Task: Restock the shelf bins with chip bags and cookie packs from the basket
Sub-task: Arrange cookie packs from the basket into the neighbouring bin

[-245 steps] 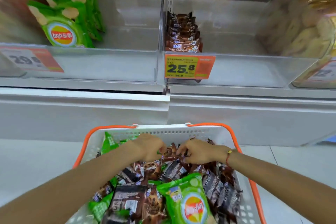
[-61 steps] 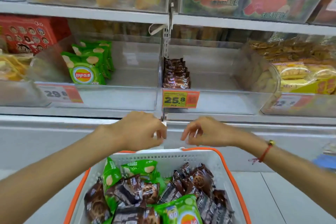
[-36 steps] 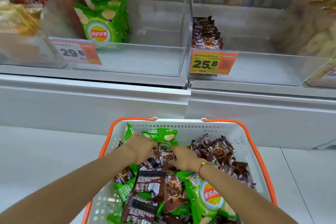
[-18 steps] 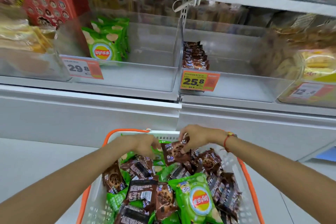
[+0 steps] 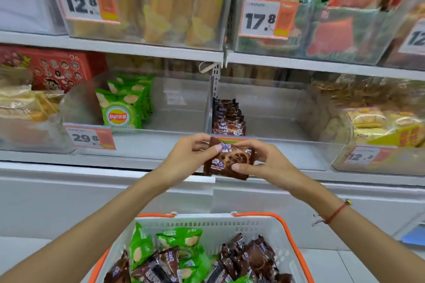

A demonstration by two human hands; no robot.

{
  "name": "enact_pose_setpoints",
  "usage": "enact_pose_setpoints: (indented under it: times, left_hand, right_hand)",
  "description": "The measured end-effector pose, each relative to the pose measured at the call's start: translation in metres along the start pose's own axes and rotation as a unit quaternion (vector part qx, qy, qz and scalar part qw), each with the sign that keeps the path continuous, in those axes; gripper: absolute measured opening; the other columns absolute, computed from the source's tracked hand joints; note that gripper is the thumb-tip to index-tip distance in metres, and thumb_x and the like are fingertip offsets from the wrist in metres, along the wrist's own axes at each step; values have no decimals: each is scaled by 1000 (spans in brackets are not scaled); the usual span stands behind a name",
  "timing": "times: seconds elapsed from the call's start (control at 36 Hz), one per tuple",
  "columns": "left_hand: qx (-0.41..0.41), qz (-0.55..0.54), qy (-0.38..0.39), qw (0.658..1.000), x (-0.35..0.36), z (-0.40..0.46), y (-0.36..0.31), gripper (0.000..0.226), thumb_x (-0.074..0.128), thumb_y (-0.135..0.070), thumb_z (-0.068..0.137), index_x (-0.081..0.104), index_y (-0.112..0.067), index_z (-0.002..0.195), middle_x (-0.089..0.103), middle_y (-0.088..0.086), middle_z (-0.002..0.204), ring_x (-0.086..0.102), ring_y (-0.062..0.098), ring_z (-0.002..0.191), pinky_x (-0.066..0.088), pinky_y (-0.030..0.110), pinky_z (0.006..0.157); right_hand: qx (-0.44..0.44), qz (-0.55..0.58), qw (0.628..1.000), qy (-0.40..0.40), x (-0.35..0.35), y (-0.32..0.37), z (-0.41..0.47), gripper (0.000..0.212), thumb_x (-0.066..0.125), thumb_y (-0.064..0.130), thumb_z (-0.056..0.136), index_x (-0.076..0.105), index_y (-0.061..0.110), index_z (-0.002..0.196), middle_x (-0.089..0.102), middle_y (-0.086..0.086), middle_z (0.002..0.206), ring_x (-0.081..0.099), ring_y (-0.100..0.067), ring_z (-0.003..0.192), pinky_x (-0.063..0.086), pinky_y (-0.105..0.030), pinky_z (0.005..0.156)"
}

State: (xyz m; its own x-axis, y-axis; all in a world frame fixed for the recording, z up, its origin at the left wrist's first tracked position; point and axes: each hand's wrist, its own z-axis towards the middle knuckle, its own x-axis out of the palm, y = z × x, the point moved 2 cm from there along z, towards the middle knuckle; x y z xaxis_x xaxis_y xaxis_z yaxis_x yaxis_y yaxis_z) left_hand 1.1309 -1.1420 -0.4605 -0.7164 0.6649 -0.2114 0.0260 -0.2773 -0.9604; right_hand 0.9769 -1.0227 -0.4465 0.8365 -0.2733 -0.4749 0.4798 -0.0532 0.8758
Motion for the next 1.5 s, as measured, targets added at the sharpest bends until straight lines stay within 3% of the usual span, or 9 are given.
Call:
enact_pose_setpoints:
  times: [0.19,0.28,0.39,0.53,0.67,0.83,1.06,1.33,1.5]
  left_hand:
    - [120,124,-114,978,-10,58,-31,14,68,-32,87,67,-31,101,69,-18,94,64,-1,90,50,21,82]
    - [114,211,-181,954,-14,85,-27,26,61,-40,89,59,-35,114,62,-23,111,59,-1,99,50,28,86]
    - [55,279,-190,940,-13,115,-13,39,50,-43,94,47,-29,130,55,-14,125,56,12,110,42,28,81]
    - [-5,254,-209,944,-7,128,-1,34,47,-40,98,50,-23,127,55,-9,115,53,16,106,34,26,79]
    - [13,196,-215,957,-9,131,9,14,53,-42,93,55,-46,106,60,-20,106,56,5,97,40,26,79]
    - [16,201,-226,953,-10,131,14,19,53,-43,92,59,-45,109,63,-20,108,59,7,98,44,29,81]
    - [30,195,-219,956,-9,132,15,14,53,-41,92,55,-49,104,62,-20,108,59,5,100,46,30,85]
    - [41,199,-222,954,-9,131,15,14,52,-41,92,54,-50,102,59,-25,104,57,0,97,50,37,91]
    - [40,198,-223,954,-9,131,15,12,51,-45,92,52,-55,98,57,-28,98,58,2,95,54,43,86]
  right_hand:
    - [17,52,997,-62,-48,17,39,35,79,7,73,66,20,103,71,-5,98,67,-8,82,55,-22,68]
    - [48,44,993,-102,-77,7,64,36,80,9,72,67,21,104,71,-8,101,68,-19,91,57,-33,81]
    - [55,-36,982,-180,-113,-14,105,36,81,8,73,63,19,102,67,-2,96,65,-13,84,56,-23,69]
    - [32,-255,949,-182,-138,-54,168,39,83,18,72,66,14,106,66,-4,106,61,-19,98,48,-28,82]
    - [42,-364,918,-150,-129,-89,221,33,74,25,80,60,26,110,63,-1,119,58,-26,110,47,-36,91]
    - [-39,-415,900,-130,-111,-113,247,32,70,34,84,55,22,111,68,-2,106,64,-28,91,51,-37,74]
    - [-155,-609,770,-112,-106,-107,259,30,65,29,88,68,14,113,61,-7,110,51,-27,104,41,-36,81]
    - [-138,-573,805,-69,-98,-100,263,29,65,24,89,63,19,117,62,-5,107,58,-29,99,49,-40,74]
    - [-103,-554,823,-72,-93,-95,266,34,65,18,88,62,14,122,55,-6,107,54,-25,94,38,-29,65]
